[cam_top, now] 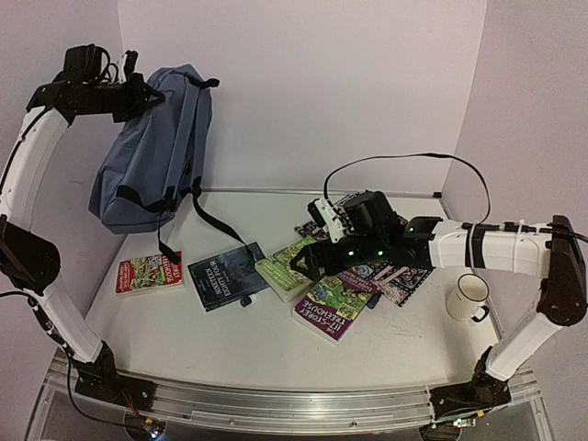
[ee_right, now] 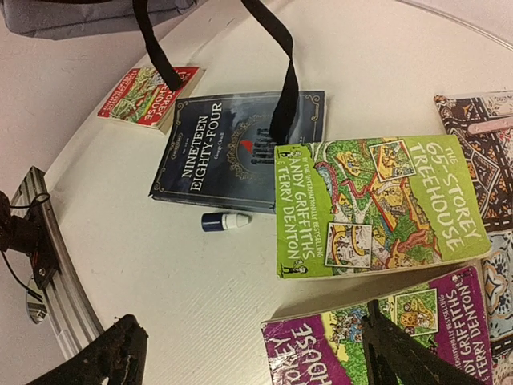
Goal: Pack the student bag
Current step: Zip the book into the student bag.
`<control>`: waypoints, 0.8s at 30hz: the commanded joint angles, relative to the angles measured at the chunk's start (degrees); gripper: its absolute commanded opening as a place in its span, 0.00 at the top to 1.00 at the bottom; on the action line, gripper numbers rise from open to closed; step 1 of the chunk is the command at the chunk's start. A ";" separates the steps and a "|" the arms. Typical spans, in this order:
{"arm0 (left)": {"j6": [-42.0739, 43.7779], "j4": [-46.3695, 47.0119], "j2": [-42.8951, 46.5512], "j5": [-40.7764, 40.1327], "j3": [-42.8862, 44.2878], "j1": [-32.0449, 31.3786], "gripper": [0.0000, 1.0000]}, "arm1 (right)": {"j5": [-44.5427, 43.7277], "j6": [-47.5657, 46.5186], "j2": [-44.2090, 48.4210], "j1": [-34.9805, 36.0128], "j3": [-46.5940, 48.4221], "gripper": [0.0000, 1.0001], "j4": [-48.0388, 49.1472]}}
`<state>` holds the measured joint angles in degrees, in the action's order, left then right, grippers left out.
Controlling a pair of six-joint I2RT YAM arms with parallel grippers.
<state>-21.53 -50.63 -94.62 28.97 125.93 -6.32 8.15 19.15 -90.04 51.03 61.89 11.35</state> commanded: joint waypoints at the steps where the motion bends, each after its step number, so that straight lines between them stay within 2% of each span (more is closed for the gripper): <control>1: 10.46 4.72 -1.01 -6.18 5.47 -0.18 1.00 | -1.14 -0.90 0.67 -0.31 1.66 0.07 -0.72; 4: 16.89 5.42 -2.36 -9.43 2.76 -0.21 1.00 | -1.40 -1.16 -0.01 -0.31 2.10 0.07 -0.72; 7: 21.13 6.10 -2.29 -7.65 -3.34 -1.43 1.00 | -1.42 -1.29 -0.44 -0.31 2.27 0.07 -0.72; 9: 24.38 6.49 -0.89 -9.86 -9.19 -4.81 1.00 | -1.63 -1.28 -0.44 -0.32 2.12 0.07 -0.72; 11: 27.35 8.09 1.51 -14.44 -15.64 -11.32 1.00 | -1.94 -1.34 -0.28 -0.31 1.85 0.07 -0.65; 16: 27.37 14.54 9.91 -16.57 -33.03 -19.50 1.00 | -4.86 -1.95 1.57 -0.34 0.56 0.07 -0.41; 24: 22.91 20.37 16.04 -17.05 -51.97 -32.20 1.00 | -11.08 -1.34 6.29 -0.54 -3.22 0.07 0.16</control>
<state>3.99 -33.59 -80.74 13.48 81.19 -34.19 2.14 17.82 -88.27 50.81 60.30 11.47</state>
